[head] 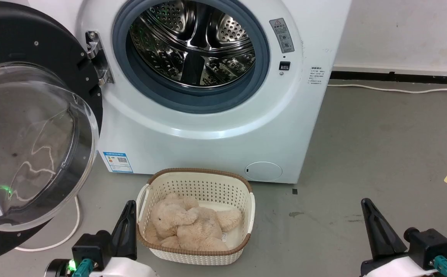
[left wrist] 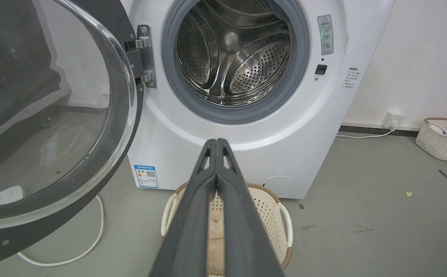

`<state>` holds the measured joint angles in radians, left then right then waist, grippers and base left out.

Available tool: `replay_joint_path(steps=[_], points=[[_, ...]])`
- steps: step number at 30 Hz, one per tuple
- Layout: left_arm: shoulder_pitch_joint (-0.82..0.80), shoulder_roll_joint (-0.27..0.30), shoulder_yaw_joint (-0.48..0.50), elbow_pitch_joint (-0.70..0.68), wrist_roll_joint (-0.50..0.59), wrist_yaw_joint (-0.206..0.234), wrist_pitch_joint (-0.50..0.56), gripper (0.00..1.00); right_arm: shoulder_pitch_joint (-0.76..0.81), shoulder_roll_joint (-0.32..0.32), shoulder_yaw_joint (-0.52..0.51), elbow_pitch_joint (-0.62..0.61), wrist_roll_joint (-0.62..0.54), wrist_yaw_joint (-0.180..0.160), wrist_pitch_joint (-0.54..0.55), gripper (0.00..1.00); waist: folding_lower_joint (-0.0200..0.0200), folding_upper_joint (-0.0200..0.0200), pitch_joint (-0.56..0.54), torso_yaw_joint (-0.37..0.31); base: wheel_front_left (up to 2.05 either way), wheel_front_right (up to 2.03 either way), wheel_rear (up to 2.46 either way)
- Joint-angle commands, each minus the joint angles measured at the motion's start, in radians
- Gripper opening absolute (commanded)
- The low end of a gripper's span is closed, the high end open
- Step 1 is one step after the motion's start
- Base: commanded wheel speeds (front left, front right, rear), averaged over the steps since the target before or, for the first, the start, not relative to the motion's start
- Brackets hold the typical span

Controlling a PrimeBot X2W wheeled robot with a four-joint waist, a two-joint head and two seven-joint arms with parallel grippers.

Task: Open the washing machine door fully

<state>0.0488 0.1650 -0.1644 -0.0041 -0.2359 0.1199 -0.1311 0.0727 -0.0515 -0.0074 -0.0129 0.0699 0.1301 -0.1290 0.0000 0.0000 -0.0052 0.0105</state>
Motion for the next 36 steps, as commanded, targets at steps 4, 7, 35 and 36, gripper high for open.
replay_joint_path(steps=[4, 7, 35, 36], points=[[-0.015, -0.012, 0.015, 0.001, 0.022, -0.011, 0.01, 0.0, -0.016, 0.001, 0.001, 0.003, -0.009, 0.0, 0.009, 0.0, 0.0, 0.0, 0.0, -0.001, 0.0, 0.0, 0.0], [-0.016, -0.016, 0.021, 0.001, 0.031, -0.015, 0.015, 0.0, -0.019, 0.001, 0.002, 0.003, -0.012, 0.0, 0.014, 0.0, 0.0, 0.0, 0.0, -0.001, 0.0, 0.0, 0.0], [-0.03, -0.059, 0.084, 0.003, 0.121, -0.061, 0.065, 0.0, -0.042, 0.001, 0.004, 0.007, -0.037, 0.0, 0.064, 0.0, 0.0, 0.0, 0.003, -0.005, 0.0, 0.0, 0.0], [-0.031, -0.061, 0.086, 0.003, 0.124, -0.062, 0.067, 0.0, -0.043, 0.001, 0.004, 0.008, -0.038, 0.0, 0.066, 0.0, 0.0, 0.0, 0.003, -0.005, 0.0, 0.0, 0.0]])
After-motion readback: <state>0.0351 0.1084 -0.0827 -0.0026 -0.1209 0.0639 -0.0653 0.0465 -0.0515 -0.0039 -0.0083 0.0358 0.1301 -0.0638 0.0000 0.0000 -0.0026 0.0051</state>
